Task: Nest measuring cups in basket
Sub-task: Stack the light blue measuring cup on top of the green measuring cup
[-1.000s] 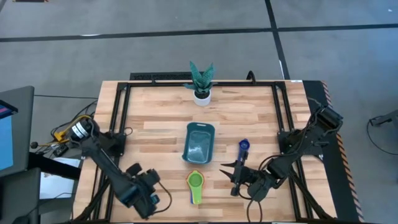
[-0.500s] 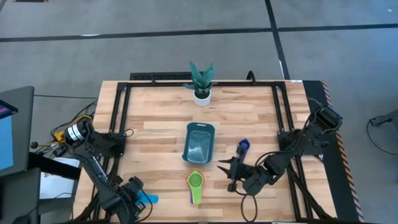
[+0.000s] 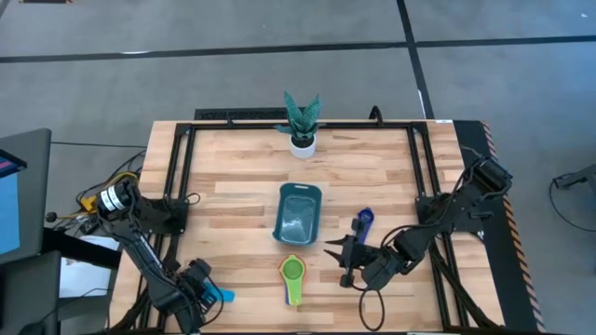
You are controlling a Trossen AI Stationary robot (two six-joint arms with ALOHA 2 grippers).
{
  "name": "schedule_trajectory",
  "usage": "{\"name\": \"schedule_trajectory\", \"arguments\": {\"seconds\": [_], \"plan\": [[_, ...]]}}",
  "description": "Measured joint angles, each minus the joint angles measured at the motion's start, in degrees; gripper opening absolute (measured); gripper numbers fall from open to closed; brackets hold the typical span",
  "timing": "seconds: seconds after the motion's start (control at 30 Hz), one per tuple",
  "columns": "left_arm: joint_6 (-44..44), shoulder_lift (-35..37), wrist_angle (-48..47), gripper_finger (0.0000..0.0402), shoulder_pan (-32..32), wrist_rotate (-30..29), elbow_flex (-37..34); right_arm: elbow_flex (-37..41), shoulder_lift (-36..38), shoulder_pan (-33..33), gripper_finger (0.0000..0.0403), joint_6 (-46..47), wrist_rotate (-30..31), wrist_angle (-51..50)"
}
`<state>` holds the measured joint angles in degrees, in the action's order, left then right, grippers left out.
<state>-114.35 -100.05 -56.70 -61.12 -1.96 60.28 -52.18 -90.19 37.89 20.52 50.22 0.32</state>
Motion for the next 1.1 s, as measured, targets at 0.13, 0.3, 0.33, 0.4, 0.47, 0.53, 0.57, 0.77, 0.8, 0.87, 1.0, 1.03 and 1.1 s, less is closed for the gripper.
{"name": "schedule_trajectory", "arguments": {"seconds": [0.13,0.3,0.33,0.4,0.47,0.53,0.57,0.77,0.8,0.87,1.0,1.03,1.1], "plan": [[3.4,0.0,0.1,0.0063,0.5,-1.3,-0.1,0.0,0.0,0.0,0.012,0.0,-0.9,0.5],[7.8,0.0,0.1,0.001,2.4,-1.7,-0.1,0.0,0.0,0.6,0.012,0.1,-0.6,0.4],[8.5,0.1,0.1,0.0007,3.0,-1.3,-0.1,0.0,0.0,0.8,0.012,0.3,-0.5,0.4],[10.4,0.1,0.2,0.0009,4.1,-0.8,0.1,0.0,0.0,1.3,0.012,0.4,0.0,0.2],[13.0,0.0,0.2,0.001,5.2,-0.7,0.7,0.0,0.0,2.0,0.012,0.4,1.0,0.2],[15.9,0.0,0.1,0.0007,6.3,-0.9,1.4,0.0,0.0,2.5,0.012,0.3,1.1,0.2],[17.3,0.0,0.0,0.0005,6.7,-1.1,1.8,0.0,0.0,2.7,0.012,0.3,1.1,0.1],[22.9,0.0,-0.6,0.0004,9.3,-1.8,3.5,0.0,0.0,3.0,0.012,0.4,1.2,0.1],[23.6,0.0,-0.8,0.0003,9.6,-1.8,3.8,0.0,0.0,3.0,0.012,0.4,1.2,0.1],[25.1,0.0,-1.1,0.0002,10.2,-1.9,4.7,0.0,0.0,3.0,0.012,0.4,1.2,0.2],[28.8,0.0,-3.7,0.0002,11.2,-2.0,8.0,0.0,0.0,3.0,0.012,0.4,1.2,0.1],[29.7,0.0,-5.0,0.0002,11.3,-2.5,9.2,0.0,0.0,3.0,0.012,0.4,1.2,0.1],[31.5,0.0,-7.9,0.0002,11.7,-4.0,11.9,0.0,0.0,3.0,0.012,0.4,1.2,0.1]]}}
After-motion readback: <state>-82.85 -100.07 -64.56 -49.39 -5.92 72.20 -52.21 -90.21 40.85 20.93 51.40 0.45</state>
